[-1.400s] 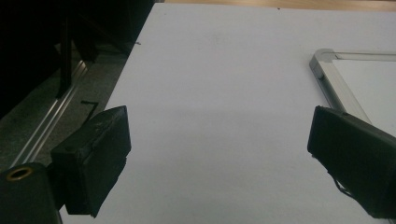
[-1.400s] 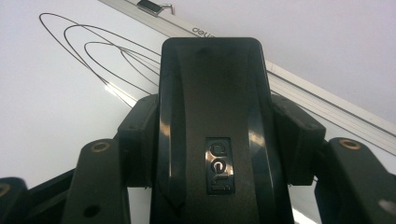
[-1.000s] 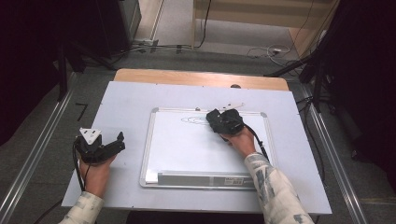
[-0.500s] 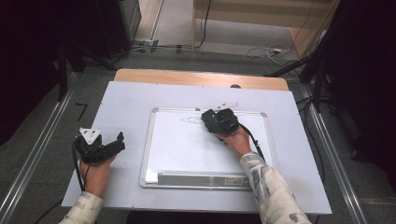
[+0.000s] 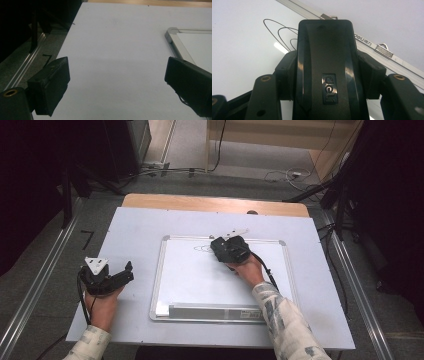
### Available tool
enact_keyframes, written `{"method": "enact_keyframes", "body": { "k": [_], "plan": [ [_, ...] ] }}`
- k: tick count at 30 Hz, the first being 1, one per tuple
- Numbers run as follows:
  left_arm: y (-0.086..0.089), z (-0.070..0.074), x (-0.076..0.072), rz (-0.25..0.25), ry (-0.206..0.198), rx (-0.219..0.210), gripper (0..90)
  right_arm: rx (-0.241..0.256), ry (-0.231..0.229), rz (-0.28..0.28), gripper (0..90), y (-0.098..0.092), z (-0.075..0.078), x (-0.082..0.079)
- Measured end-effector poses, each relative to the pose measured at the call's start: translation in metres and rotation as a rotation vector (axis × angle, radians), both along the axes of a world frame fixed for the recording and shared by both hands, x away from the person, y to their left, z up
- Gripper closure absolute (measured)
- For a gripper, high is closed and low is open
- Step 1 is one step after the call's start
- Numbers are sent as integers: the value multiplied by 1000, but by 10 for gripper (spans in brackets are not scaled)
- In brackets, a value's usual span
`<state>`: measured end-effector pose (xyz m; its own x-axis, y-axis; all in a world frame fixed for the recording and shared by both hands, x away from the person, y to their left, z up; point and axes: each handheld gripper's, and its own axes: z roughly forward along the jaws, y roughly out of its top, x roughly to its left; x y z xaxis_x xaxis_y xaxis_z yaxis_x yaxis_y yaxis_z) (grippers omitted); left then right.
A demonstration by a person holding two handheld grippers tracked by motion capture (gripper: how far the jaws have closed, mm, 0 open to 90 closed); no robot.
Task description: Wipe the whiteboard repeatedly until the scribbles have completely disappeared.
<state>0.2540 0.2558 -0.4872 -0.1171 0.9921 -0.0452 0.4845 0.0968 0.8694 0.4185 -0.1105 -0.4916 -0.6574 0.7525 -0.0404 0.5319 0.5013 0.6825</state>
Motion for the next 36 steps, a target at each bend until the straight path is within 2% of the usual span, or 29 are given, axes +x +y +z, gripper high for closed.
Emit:
{"method": "enact_keyframes", "body": {
  "k": [36],
  "plan": [
    [0, 0, 0, 2, 0, -1, 63, -2, -1, 30, 389, 29, -1, 0]
  ]
}}
